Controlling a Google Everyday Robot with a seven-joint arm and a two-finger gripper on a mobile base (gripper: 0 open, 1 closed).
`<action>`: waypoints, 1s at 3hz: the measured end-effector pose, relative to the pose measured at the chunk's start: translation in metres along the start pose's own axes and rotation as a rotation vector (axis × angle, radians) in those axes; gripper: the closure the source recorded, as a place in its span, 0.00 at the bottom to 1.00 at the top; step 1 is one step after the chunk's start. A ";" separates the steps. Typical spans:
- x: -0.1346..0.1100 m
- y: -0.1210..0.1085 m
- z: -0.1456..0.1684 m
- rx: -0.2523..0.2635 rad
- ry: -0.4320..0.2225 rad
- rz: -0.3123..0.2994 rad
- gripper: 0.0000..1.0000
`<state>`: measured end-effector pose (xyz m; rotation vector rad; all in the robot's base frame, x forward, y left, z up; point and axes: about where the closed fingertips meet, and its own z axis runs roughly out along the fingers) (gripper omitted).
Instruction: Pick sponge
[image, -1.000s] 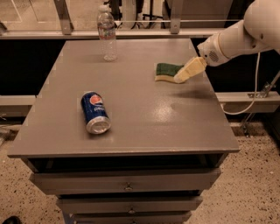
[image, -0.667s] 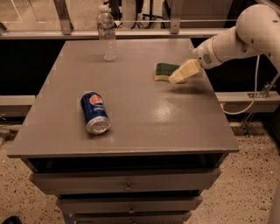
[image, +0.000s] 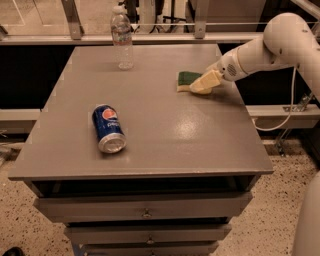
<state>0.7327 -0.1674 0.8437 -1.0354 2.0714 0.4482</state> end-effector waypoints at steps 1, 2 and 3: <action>-0.008 0.003 -0.001 -0.017 -0.021 -0.001 0.55; -0.026 0.011 -0.014 -0.044 -0.061 -0.021 0.78; -0.058 0.025 -0.043 -0.069 -0.125 -0.072 0.99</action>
Offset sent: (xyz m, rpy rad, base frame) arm -0.0153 0.0142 0.0678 0.1027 -0.0702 0.0934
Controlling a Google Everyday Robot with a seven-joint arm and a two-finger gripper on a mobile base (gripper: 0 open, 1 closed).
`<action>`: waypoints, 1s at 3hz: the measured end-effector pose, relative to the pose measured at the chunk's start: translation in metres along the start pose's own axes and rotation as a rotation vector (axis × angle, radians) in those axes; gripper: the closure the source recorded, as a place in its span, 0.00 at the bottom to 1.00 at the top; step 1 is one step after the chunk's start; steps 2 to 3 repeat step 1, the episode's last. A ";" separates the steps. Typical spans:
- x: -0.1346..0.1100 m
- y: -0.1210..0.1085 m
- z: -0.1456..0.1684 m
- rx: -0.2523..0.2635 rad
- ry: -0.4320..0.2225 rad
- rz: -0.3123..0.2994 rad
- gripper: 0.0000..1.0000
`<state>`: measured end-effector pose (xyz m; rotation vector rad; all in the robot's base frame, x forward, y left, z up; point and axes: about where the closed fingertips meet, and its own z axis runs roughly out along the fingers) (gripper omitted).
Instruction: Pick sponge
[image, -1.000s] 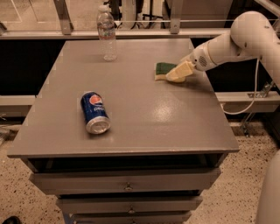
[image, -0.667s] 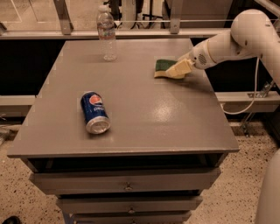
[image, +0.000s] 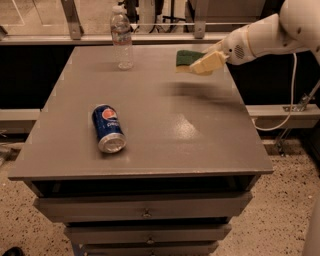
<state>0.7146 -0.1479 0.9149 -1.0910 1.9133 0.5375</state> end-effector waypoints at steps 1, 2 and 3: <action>-0.004 0.002 -0.002 -0.004 -0.007 -0.006 1.00; -0.004 0.002 -0.002 -0.004 -0.007 -0.006 1.00; -0.004 0.002 -0.002 -0.004 -0.007 -0.006 1.00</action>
Offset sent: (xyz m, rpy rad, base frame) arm 0.0000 0.0000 0.0000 0.0000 0.0000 0.0000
